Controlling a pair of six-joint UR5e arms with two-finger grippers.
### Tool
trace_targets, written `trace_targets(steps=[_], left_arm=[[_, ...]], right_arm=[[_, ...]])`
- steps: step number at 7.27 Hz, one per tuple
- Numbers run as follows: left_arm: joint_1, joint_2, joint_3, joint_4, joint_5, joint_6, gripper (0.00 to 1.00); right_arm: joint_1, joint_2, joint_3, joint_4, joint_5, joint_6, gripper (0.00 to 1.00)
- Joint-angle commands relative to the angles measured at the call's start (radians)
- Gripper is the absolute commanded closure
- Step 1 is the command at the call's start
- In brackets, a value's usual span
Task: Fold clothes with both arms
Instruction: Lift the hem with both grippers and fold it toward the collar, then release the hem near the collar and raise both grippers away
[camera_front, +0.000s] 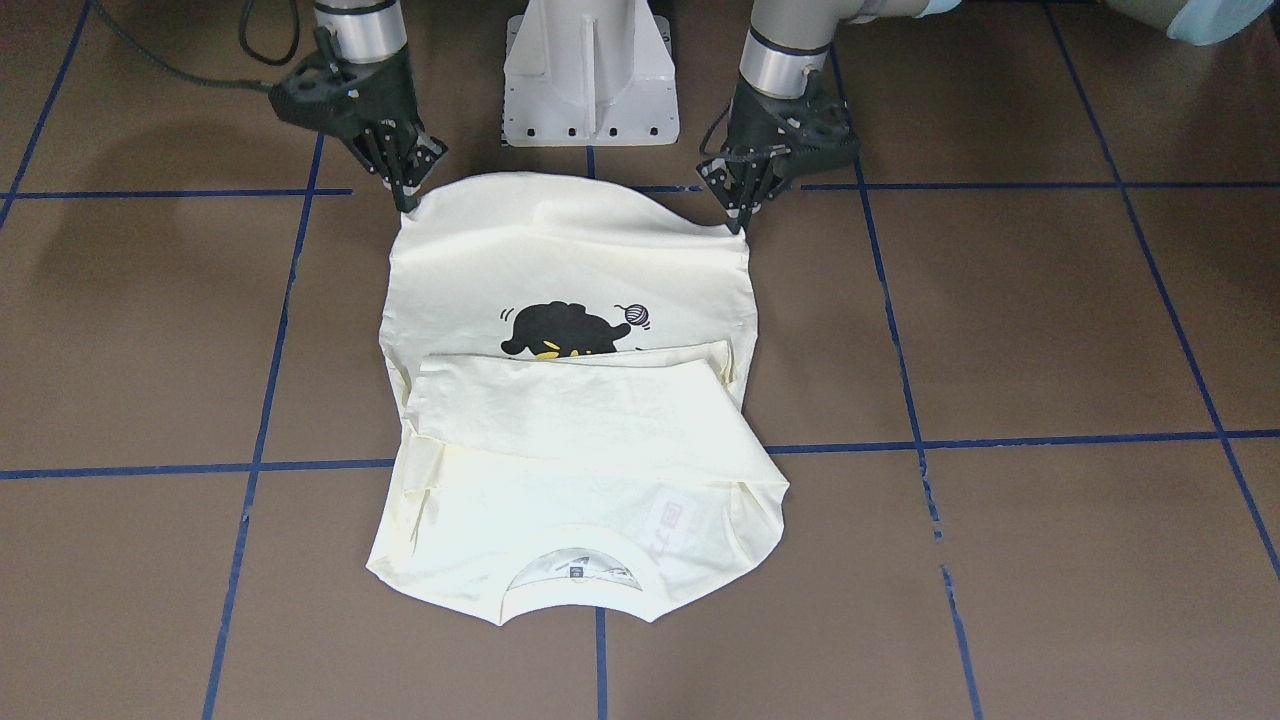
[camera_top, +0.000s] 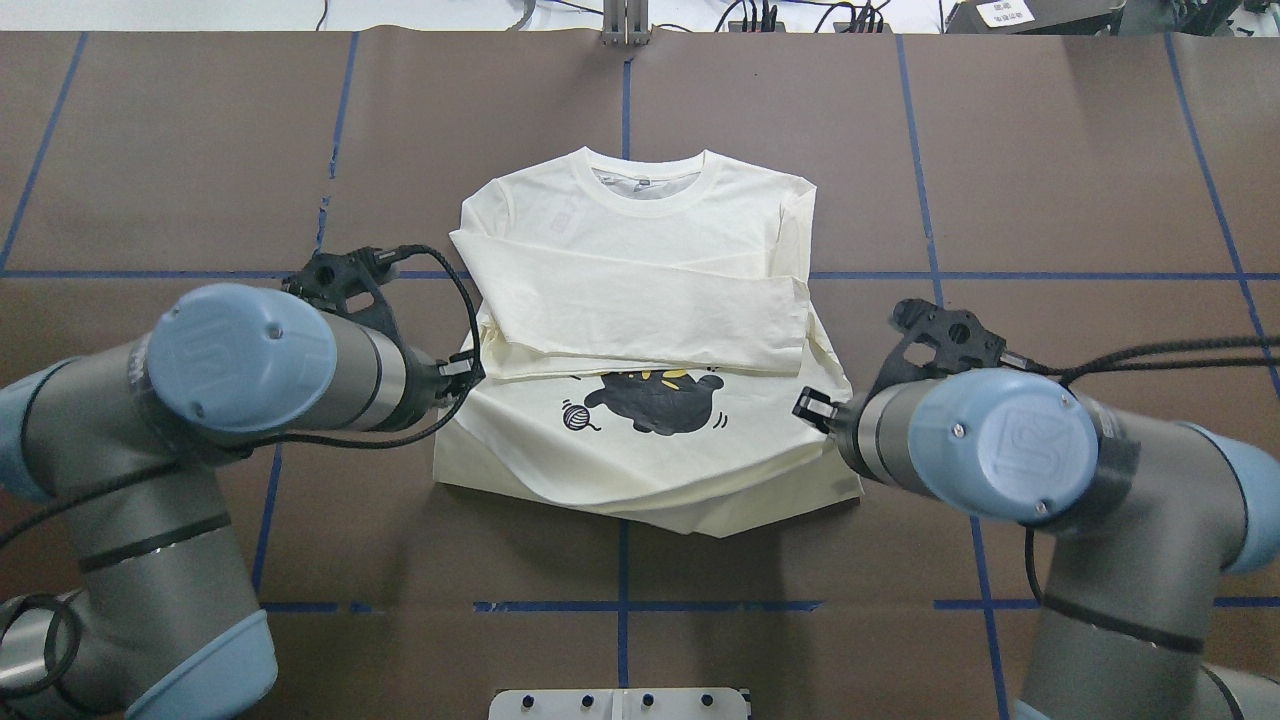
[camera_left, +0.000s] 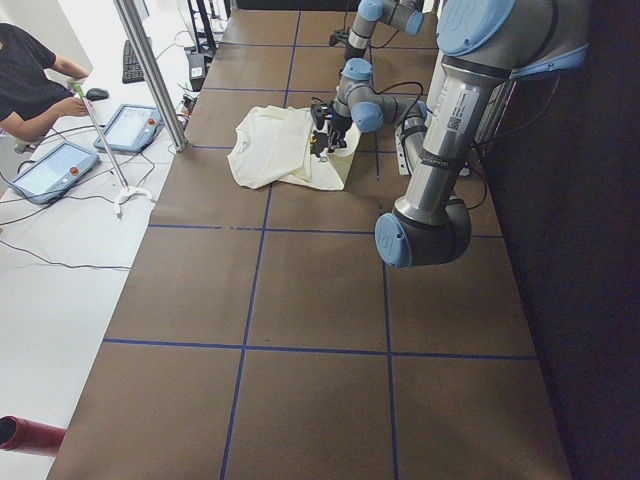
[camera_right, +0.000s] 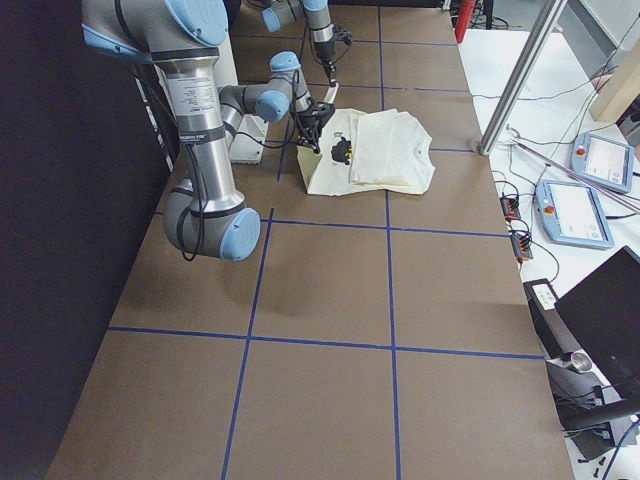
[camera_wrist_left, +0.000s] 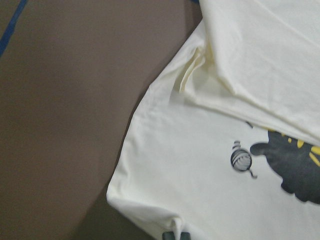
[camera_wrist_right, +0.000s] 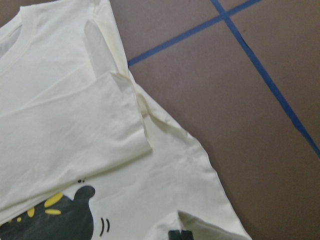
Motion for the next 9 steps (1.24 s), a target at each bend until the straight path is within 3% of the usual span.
trace_targets(steps=[1, 3, 5, 7, 8, 9], left_arm=[[-0.136, -0.070, 0.270, -0.209, -0.002, 0.056, 1.00], [-0.219, -0.139, 0.420, -0.266, 0.001, 0.166, 1.00], [-0.225, -0.164, 0.524, -0.392, 0.007, 0.167, 1.00], [-0.224, -0.231, 0.671, -0.482, 0.007, 0.164, 0.93], [-0.224, -0.233, 0.716, -0.540, 0.007, 0.167, 0.87], [-0.224, -0.233, 0.756, -0.574, 0.007, 0.168, 0.82]], right_arm=[[0.190, 0.129, -0.232, 0.007, 0.052, -0.186, 1.00], [0.286, 0.267, -0.455, 0.008, 0.058, -0.264, 1.00], [0.306, 0.321, -0.652, 0.176, 0.056, -0.280, 1.00], [0.304, 0.349, -0.723, 0.234, 0.058, -0.280, 1.00], [0.304, 0.398, -0.811, 0.270, 0.058, -0.278, 1.00], [0.301, 0.401, -0.836, 0.286, 0.058, -0.280, 1.00]])
